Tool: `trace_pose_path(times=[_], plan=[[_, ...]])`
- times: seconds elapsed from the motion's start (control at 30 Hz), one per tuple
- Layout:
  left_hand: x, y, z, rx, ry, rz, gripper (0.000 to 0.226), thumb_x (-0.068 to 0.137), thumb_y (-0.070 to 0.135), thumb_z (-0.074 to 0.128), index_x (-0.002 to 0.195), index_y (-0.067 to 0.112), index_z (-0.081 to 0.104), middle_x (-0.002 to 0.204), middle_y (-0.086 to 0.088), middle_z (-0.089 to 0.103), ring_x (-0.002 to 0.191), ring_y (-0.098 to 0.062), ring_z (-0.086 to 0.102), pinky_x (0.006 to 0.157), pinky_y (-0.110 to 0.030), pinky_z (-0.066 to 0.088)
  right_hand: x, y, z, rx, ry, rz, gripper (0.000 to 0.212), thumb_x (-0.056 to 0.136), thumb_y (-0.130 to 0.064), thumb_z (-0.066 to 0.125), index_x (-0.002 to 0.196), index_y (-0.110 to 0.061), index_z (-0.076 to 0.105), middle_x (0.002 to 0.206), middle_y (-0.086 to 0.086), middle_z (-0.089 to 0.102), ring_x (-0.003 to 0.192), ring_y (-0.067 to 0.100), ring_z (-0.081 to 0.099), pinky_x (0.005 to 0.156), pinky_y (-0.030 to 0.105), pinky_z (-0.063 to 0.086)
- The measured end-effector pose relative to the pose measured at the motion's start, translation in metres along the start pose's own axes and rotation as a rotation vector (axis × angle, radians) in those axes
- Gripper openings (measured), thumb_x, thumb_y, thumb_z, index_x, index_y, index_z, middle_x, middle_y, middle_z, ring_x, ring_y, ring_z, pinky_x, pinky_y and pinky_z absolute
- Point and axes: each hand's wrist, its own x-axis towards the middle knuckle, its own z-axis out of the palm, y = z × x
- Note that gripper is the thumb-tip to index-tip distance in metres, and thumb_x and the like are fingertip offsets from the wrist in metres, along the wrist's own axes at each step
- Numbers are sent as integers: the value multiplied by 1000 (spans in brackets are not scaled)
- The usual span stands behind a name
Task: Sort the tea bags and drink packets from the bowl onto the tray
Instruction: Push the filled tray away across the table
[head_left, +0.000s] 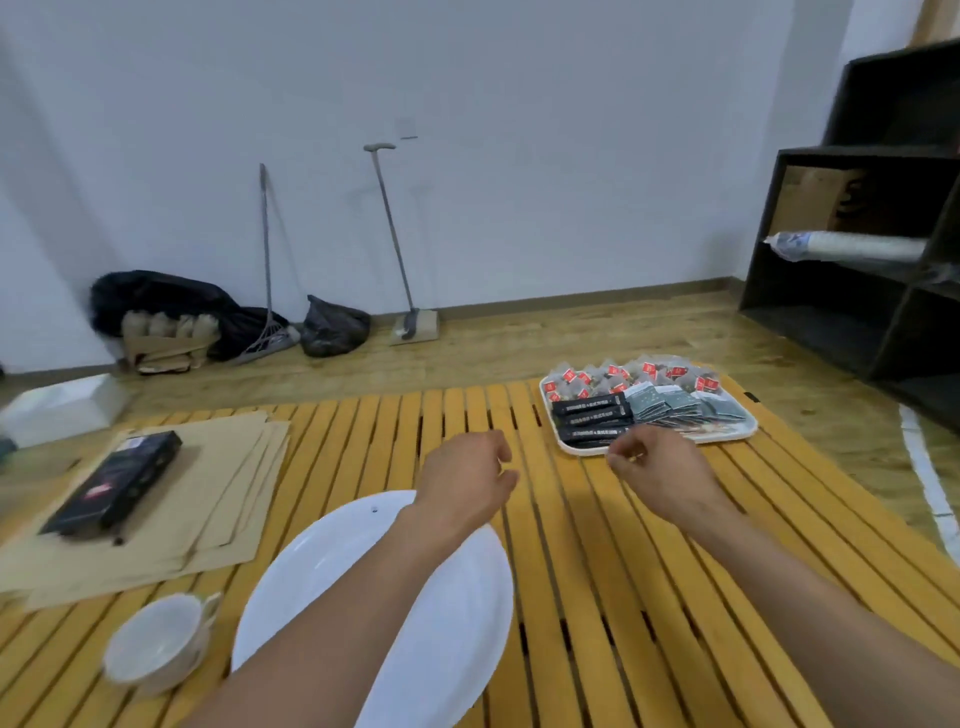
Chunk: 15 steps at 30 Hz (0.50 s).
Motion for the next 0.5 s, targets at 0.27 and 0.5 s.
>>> trace_pose_path(times=[0.27,0.5], plan=[[-159,-74,-49,-86,164,-277,20,93,40,63,111,32,67,106,15,71,95,-6,65,76,-23,48,-115,-105,65,-93,-215,-174,21,91,-39,66,111,-34,65,107,-12,66,95,12,65,69,29,52],[-196,-132,-63,-36,367,-483,35,90,33,70,125,30,65,132,5,59,130,-18,49,104,-40,46,-128,-119,79,-327,-197,-193,43,92,-24,65,134,-28,58,143,-4,50,137,16,40,88,30,53]])
